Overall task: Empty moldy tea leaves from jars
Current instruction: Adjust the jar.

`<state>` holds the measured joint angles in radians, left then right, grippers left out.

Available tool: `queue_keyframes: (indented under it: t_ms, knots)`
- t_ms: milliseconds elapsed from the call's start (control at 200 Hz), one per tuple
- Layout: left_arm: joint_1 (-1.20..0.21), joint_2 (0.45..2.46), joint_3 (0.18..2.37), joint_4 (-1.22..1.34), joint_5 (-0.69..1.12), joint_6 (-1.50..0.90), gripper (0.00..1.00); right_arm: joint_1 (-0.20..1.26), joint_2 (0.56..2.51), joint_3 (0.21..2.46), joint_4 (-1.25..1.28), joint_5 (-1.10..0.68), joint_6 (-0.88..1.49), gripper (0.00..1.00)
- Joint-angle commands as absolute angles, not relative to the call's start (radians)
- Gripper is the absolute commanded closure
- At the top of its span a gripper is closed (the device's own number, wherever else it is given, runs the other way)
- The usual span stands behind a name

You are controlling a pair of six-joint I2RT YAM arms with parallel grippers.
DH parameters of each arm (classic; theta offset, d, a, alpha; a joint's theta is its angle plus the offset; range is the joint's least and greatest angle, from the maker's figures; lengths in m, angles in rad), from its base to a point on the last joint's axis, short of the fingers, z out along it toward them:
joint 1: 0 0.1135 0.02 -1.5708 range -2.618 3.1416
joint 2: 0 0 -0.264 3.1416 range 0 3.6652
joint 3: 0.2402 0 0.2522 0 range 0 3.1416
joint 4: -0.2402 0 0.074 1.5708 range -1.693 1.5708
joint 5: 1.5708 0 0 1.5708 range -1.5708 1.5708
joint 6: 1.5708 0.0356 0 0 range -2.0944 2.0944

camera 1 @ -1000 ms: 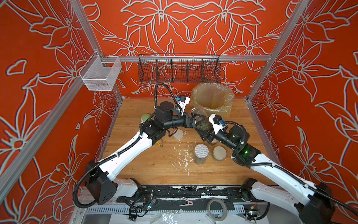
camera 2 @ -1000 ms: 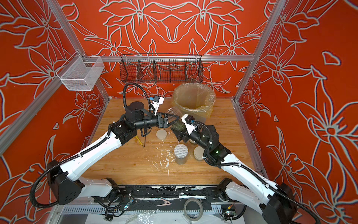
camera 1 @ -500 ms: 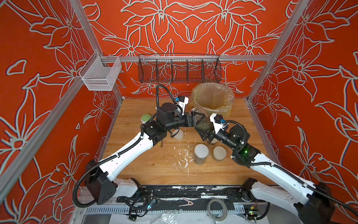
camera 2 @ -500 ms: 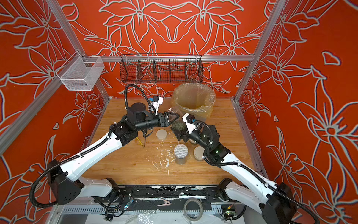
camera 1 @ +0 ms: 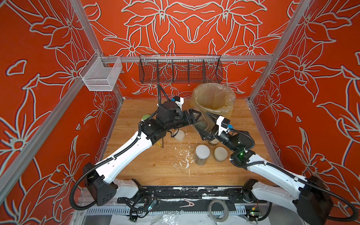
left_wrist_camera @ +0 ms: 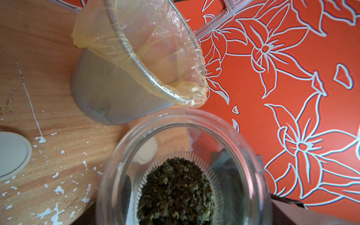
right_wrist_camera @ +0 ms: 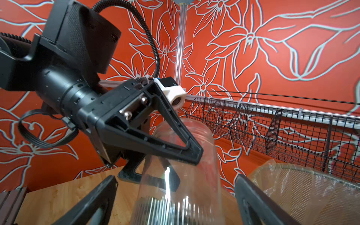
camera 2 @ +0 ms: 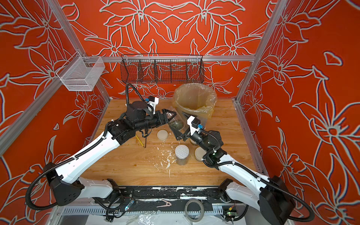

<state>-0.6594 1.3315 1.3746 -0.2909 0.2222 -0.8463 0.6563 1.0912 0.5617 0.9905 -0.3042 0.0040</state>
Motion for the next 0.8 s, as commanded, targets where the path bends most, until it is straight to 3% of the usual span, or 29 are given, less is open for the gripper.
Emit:
queue_keyframes:
  t_ms: [0,195,796]
  knots:
    - [-0.648,1.272,1.414,-0.209,0.208,-0.898,0.56,0.661,1.139,0.543,1.234,-0.313,-0.015,0.04]
    - [-0.627,1.254,1.404,-0.18,0.228,-0.938,0.56,0.661,1.274,0.565,1.41,-0.315,-0.001,0.04]
    - [-0.574,1.256,1.387,-0.083,0.349,-1.043,0.57,0.662,1.388,0.659,1.41,-0.342,0.016,0.05]
